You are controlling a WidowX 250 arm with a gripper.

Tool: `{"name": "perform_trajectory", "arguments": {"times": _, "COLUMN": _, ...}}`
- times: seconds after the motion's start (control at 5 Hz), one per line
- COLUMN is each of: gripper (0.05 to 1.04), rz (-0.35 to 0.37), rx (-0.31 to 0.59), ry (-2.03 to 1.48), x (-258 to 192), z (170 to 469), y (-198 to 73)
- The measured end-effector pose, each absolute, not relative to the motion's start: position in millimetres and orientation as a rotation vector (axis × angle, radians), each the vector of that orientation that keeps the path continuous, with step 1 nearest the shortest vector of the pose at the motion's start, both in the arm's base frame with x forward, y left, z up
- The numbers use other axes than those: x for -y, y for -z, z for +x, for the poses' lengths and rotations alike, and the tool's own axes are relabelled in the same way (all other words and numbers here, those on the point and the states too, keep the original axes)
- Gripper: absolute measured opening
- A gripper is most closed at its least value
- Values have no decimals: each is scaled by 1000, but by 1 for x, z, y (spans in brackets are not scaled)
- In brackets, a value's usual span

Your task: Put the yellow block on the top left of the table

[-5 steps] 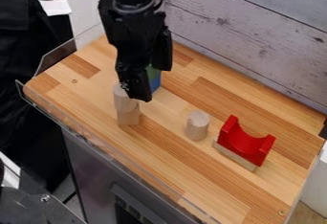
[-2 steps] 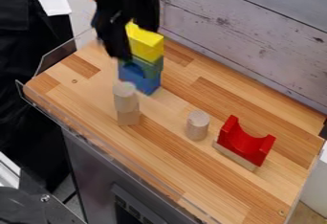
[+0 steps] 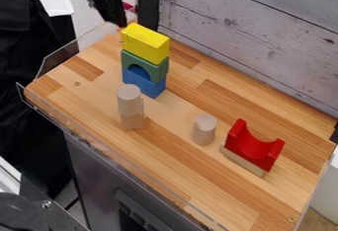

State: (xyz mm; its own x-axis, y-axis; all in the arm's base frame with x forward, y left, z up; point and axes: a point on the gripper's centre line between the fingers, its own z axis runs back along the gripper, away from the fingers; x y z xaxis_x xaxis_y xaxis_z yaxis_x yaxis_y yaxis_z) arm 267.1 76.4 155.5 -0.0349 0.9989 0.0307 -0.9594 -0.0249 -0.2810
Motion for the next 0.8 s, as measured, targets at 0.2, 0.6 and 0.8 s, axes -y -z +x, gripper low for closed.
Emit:
{"name": "perform_trajectory", "arguments": {"times": 0.2, "gripper": 999, "rz": -186, "rx": 172, "ry": -1588, "x": -82, "z": 279, "y": -134}}
{"name": "perform_trajectory", "arguments": {"times": 0.6, "gripper": 1000, "rz": -178, "rx": 86, "ry": -1610, "x": -90, "z": 294, "y": -111}}
{"name": "perform_trajectory", "arguments": {"times": 0.8, "gripper": 1000, "rz": -138, "rx": 56, "ry": -1607, "x": -95, "z": 298, "y": -104}}
